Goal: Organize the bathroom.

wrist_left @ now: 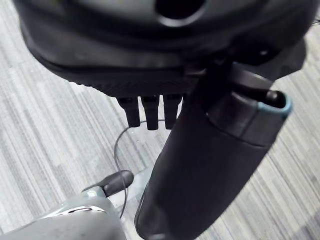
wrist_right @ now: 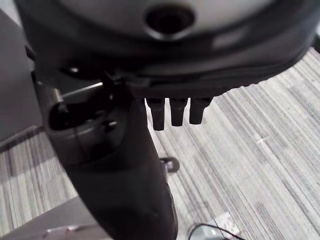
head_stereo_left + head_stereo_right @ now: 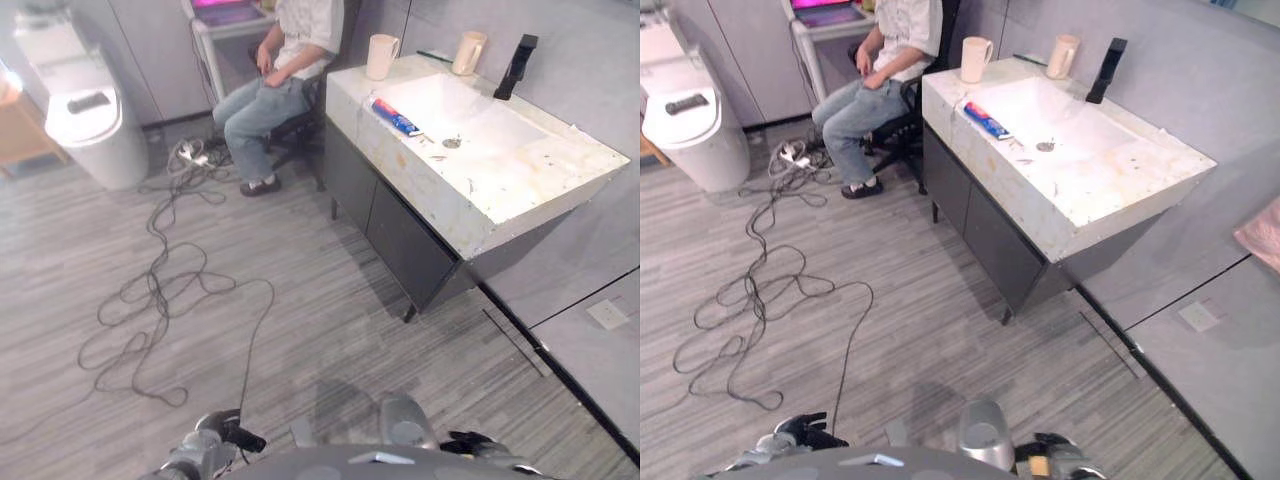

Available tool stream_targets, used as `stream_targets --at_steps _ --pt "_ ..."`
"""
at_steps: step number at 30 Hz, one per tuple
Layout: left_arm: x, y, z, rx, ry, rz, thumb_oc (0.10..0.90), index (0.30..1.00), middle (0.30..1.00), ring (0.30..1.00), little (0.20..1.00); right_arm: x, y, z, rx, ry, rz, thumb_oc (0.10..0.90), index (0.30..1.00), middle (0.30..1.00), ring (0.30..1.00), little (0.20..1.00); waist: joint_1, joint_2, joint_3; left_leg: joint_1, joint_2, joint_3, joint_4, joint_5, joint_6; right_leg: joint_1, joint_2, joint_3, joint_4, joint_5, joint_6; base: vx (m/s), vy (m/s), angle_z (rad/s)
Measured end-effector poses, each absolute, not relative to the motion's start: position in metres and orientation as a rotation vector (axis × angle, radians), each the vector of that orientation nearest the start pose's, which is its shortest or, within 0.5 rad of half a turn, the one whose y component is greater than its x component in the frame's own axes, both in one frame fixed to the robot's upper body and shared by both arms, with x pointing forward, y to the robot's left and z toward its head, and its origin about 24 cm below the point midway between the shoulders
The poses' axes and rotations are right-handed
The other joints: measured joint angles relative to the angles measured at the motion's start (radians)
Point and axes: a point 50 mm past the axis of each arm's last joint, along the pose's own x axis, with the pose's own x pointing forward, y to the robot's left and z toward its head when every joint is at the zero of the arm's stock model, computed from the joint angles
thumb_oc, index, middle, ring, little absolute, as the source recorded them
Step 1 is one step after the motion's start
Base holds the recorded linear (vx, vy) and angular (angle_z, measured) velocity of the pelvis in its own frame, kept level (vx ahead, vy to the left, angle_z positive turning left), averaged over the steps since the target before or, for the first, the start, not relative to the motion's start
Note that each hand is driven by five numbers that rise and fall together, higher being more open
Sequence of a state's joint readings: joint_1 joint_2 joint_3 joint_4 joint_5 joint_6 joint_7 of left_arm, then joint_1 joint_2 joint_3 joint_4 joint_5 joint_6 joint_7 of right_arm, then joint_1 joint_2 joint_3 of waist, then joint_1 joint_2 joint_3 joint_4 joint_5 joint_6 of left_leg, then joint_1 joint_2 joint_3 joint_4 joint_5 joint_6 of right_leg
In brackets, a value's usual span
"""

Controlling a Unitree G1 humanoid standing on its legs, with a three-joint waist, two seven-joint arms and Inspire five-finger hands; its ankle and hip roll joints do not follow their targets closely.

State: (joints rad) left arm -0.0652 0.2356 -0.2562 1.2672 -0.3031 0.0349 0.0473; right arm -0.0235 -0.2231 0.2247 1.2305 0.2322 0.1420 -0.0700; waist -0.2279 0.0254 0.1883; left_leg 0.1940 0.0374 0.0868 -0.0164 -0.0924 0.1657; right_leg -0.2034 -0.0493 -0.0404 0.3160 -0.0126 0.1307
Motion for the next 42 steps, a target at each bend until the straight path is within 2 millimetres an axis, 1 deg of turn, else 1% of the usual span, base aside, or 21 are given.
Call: stream_targets --at_steps 2,4,5,8,9,10,12,14,16,18,20,22,23,24,27,28,29,32,35,39,42 --pt "0.111 0.223 -0.160 0.134 1.224 0.139 0.800 0.900 0.900 0.900 0.900 0.071 -0.210 -0.171 -0.168 1.384 -0.113 0.800 0.900 0.900 0.900 0.900 -0.028 -0.042 -0.003 -0.016 -0.022 -0.061 0.013 -0.021 -0.010 -0.022 0.071 -0.008 -0.067 -0.010 -0.012 0.30 0.241 1.38" --pt "0.111 0.219 -0.161 0.122 1.221 0.122 0.800 0.900 0.900 0.900 0.900 0.058 -0.208 -0.173 -0.159 1.413 -0.115 0.800 0.900 0.900 0.900 0.900 -0.032 -0.096 -0.034 -0.009 -0.066 -0.083 0.013 -0.039 -0.043 -0.009 0.057 -0.024 -0.133 -0.038 0.022 0.31 0.184 0.95" --pt "0.111 0.207 -0.163 0.096 1.221 0.105 0.800 0.900 0.900 0.900 0.900 0.052 -0.217 -0.172 -0.183 1.427 -0.141 0.800 0.900 0.900 0.900 0.900 -0.039 -0.094 -0.037 -0.004 -0.087 -0.057 0.086 -0.084 -0.115 -0.002 0.037 -0.040 -0.121 0.012 -0.043 0.27 0.140 0.60" --pt "0.104 0.190 -0.167 0.065 1.245 0.062 0.800 0.900 0.900 0.900 0.900 0.063 -0.242 -0.165 -0.245 1.385 -0.179 0.800 0.900 0.900 0.900 0.900 -0.051 -0.031 -0.047 -0.003 -0.100 0.008 0.183 -0.148 -0.126 0.027 0.051 -0.087 -0.121 0.014 -0.072 0.27 0.119 0.17" --pt "0.107 0.191 -0.166 0.087 1.238 0.047 0.800 0.900 0.900 0.900 0.900 0.067 -0.245 -0.163 -0.250 1.367 -0.185 0.800 0.900 0.900 0.900 0.900 -0.068 -0.005 -0.056 0.011 -0.100 0.007 0.150 -0.141 -0.140 0.044 0.066 -0.112 -0.117 0.007 -0.146 0.31 0.197 0.57" --pt "0.115 0.192 -0.164 0.110 1.211 0.037 0.800 0.900 0.900 0.900 0.900 0.071 -0.249 -0.162 -0.259 1.356 -0.196 0.800 0.900 0.900 0.900 0.900 -0.074 0.013 -0.049 0.025 -0.086 0.014 0.130 -0.133 -0.131 0.048 0.082 -0.135 -0.083 -0.028 -0.163 0.31 0.204 0.73" --pt "0.132 0.197 -0.158 0.190 1.160 -0.005 0.800 0.900 0.900 0.900 0.900 0.071 -0.247 -0.162 -0.232 1.353 -0.218 0.800 0.900 0.900 0.900 0.900 -0.082 -0.009 -0.069 -0.006 -0.091 -0.071 0.189 -0.123 -0.161 0.047 0.062 -0.156 -0.045 -0.056 -0.168 0.22 0.114 0.57" --pt "0.143 0.196 -0.154 0.229 1.131 -0.029 0.800 0.900 0.900 0.900 0.900 0.086 -0.249 -0.159 -0.236 1.321 -0.219 0.800 0.900 0.900 0.900 0.900 -0.090 -0.019 -0.084 -0.043 -0.102 -0.078 0.232 -0.105 -0.215 0.052 0.045 -0.154 -0.077 -0.066 -0.163 0.33 0.083 0.25" --pt "0.154 0.195 -0.151 0.217 1.110 -0.014 0.800 0.900 0.900 0.900 0.900 0.103 -0.245 -0.156 -0.240 1.293 -0.202 0.800 0.900 0.900 0.900 0.900 -0.103 -0.040 -0.074 -0.180 -0.115 -0.048 0.495 -0.084 -0.279 0.084 0.035 -0.117 -0.130 -0.069 -0.198 0.19 0.034 0.20" --pt "0.160 0.194 -0.149 0.212 1.097 0.001 0.800 0.900 0.900 0.900 0.900 0.108 -0.240 -0.157 -0.233 1.297 -0.193 0.800 0.900 0.900 0.900 0.900 -0.084 -0.091 -0.050 -0.322 -0.104 0.007 0.782 0.039 -0.314 0.158 0.014 -0.077 -0.190 -0.046 -0.220 0.12 0.072 -0.10" --pt "0.164 0.189 -0.147 0.209 1.079 -0.003 0.800 0.900 0.900 0.900 0.900 0.106 -0.239 -0.158 -0.231 1.321 -0.198 0.800 0.900 0.900 0.900 0.900 -0.032 -0.126 -0.038 -0.503 -0.036 0.008 0.950 0.078 -0.276 0.201 0.014 -0.012 -0.238 -0.040 -0.232 0.26 0.188 -0.67" --pt "0.173 0.194 -0.142 0.237 1.026 0.025 0.800 0.900 0.900 0.900 0.900 0.112 -0.236 -0.157 -0.221 1.316 -0.197 0.800 0.900 0.900 0.900 0.900 -0.003 -0.144 -0.018 -0.577 0.013 0.006 0.806 0.089 -0.217 0.244 0.002 0.039 -0.263 -0.029 -0.211 0.37 0.310 -1.02" --pt "0.171 0.201 -0.142 0.242 1.027 0.042 0.800 0.900 0.900 0.900 0.900 0.113 -0.237 -0.156 -0.214 1.320 -0.213 0.800 0.900 0.900 0.900 0.900 0.004 -0.151 -0.014 -0.529 0.033 0.008 0.550 0.081 -0.171 0.284 -0.007 0.077 -0.285 -0.024 -0.185 0.29 0.237 -0.99" --pt "0.169 0.202 -0.142 0.245 1.034 0.046 0.800 0.900 0.900 0.900 0.900 0.112 -0.238 -0.157 -0.222 1.322 -0.211 0.800 0.900 0.900 0.900 0.900 0.001 -0.142 -0.017 -0.531 0.040 0.011 0.537 0.092 -0.179 0.301 -0.002 0.089 -0.291 -0.028 -0.181 0.49 0.397 -1.06" --pt "0.159 0.204 -0.147 0.222 1.075 0.067 0.800 0.900 0.900 0.900 0.900 0.091 -0.248 -0.159 -0.248 1.367 -0.239 0.800 0.900 0.900 0.900 0.900 -0.025 -0.087 -0.055 -0.414 -0.003 0.043 0.247 0.095 -0.178 0.356 0.003 0.144 -0.317 -0.072 -0.128 0.39 0.336 -0.63" --pt "0.153 0.206 -0.149 0.227 1.094 0.075 0.800 0.900 0.900 0.900 0.900 0.085 -0.250 -0.160 -0.249 1.378 -0.246 0.800 0.900 0.900 0.900 0.900 -0.025 -0.054 -0.067 -0.343 -0.015 0.039 0.137 0.158 -0.126 0.362 0.021 0.165 -0.284 -0.102 -0.096 0.30 0.309 -0.66" --pt "0.150 0.212 -0.149 0.247 1.103 0.090 0.800 0.900 0.900 0.900 0.900 0.078 -0.242 -0.163 -0.233 1.389 -0.240 0.800 0.900 0.900 0.900 0.900 -0.025 -0.082 -0.063 -0.305 -0.033 0.056 0.104 0.167 -0.109 0.354 0.001 0.167 -0.239 -0.115 -0.081 0.35 0.448 -0.50" --pt "0.144 0.219 -0.150 0.279 1.135 0.123 0.800 0.900 0.900 0.900 0.900 0.056 -0.227 -0.170 -0.173 1.442 -0.231 0.800 0.900 0.900 0.900 0.900 -0.028 -0.071 -0.056 -0.204 -0.051 0.068 -0.065 0.200 -0.070 0.252 -0.002 0.113 -0.096 -0.141 -0.066 0.26 0.316 -0.25" --pt "0.136 0.222 -0.153 0.292 1.178 0.137 0.800 0.900 0.900 0.900 0.900 0.053 -0.221 -0.172 -0.135 1.449 -0.239 0.800 0.900 0.900 0.900 0.900 -0.035 -0.059 -0.048 -0.189 -0.065 0.073 -0.069 0.180 -0.061 0.193 -0.002 0.095 -0.088 -0.145 -0.057 0.23 0.274 -0.04" --pt "0.105 0.225 -0.162 0.288 1.272 0.144 0.800 0.900 0.900 0.900 0.900 0.063 -0.220 -0.171 -0.085 1.388 -0.263 0.800 0.900 0.900 0.900 0.900 -0.020 0.001 -0.016 -0.108 -0.067 0.144 -0.070 0.110 -0.012 -0.003 -0.041 0.058 0.280 -0.098 -0.020 0.27 0.311 -0.43" --pt "0.084 0.223 -0.167 0.254 1.328 0.169 0.800 0.900 0.900 0.900 0.900 0.079 -0.228 -0.166 -0.088 1.334 -0.250 0.800 0.900 0.900 0.900 0.900 -0.020 0.040 -0.002 -0.064 -0.075 0.214 -0.074 0.058 -0.026 -0.117 -0.069 0.011 0.340 -0.085 0.001 0.33 0.200 -0.65"
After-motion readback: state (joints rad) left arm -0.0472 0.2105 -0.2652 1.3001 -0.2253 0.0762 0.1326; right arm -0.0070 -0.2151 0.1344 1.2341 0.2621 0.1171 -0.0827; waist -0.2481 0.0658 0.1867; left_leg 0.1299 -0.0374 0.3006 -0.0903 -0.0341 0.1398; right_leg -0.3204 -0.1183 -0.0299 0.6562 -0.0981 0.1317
